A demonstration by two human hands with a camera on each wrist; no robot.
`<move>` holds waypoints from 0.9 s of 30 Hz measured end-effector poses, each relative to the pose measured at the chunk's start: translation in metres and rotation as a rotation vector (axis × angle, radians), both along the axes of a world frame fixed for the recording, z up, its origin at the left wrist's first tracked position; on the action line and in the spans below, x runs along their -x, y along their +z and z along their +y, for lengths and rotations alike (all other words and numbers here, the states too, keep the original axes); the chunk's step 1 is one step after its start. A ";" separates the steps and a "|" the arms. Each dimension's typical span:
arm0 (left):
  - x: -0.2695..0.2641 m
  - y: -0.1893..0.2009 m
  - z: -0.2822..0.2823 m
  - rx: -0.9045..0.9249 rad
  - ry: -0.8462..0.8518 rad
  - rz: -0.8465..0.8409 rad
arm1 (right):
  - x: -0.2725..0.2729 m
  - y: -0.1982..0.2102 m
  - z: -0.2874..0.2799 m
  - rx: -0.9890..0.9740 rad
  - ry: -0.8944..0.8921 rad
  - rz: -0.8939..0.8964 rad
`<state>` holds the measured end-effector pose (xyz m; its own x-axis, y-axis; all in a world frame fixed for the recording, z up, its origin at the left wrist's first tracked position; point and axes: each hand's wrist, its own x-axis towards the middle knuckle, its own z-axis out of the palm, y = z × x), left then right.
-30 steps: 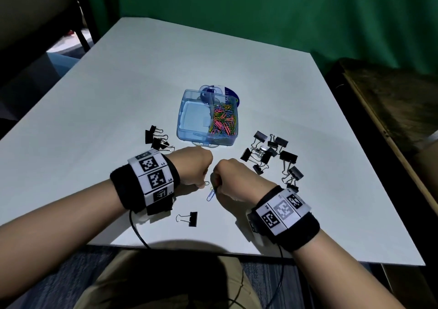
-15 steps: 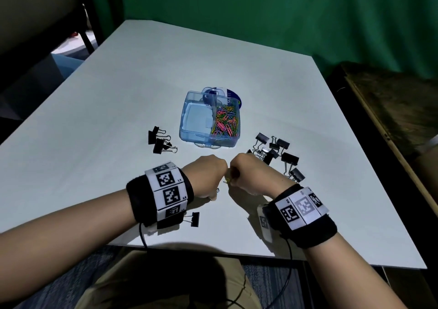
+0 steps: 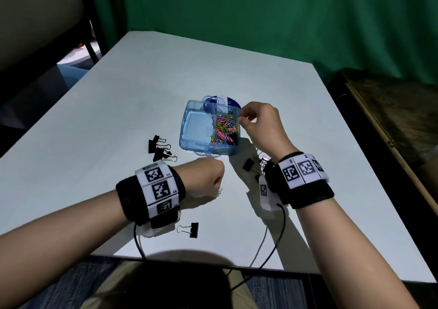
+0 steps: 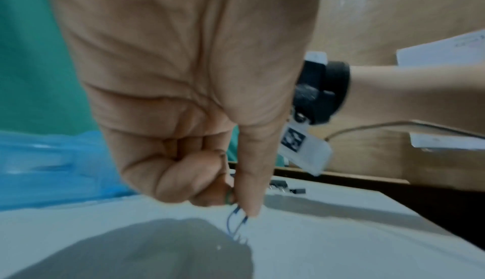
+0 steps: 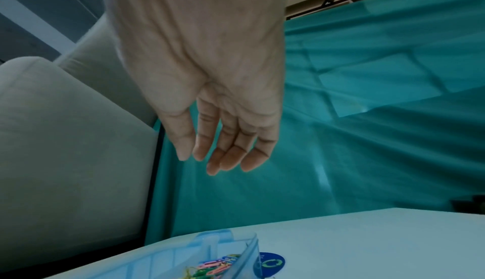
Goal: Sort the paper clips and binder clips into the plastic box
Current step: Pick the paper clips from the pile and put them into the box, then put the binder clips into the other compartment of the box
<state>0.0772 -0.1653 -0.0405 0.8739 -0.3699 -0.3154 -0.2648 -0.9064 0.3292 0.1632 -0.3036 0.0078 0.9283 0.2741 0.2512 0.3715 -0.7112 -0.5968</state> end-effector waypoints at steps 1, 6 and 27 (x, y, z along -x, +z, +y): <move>-0.006 0.005 0.001 0.058 0.038 -0.036 | 0.002 -0.001 -0.005 -0.015 -0.014 -0.007; -0.049 0.031 0.005 0.355 0.226 -0.325 | 0.016 -0.009 -0.027 -0.025 -0.045 0.021; -0.021 -0.006 0.135 0.010 0.356 0.037 | 0.128 -0.067 0.043 0.591 0.718 0.297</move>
<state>0.0982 -0.0304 -0.0463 0.9367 -0.0478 -0.3469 0.0789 -0.9364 0.3421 0.0348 -0.2607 -0.0588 0.4949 0.8056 -0.3257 0.7254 -0.5894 -0.3555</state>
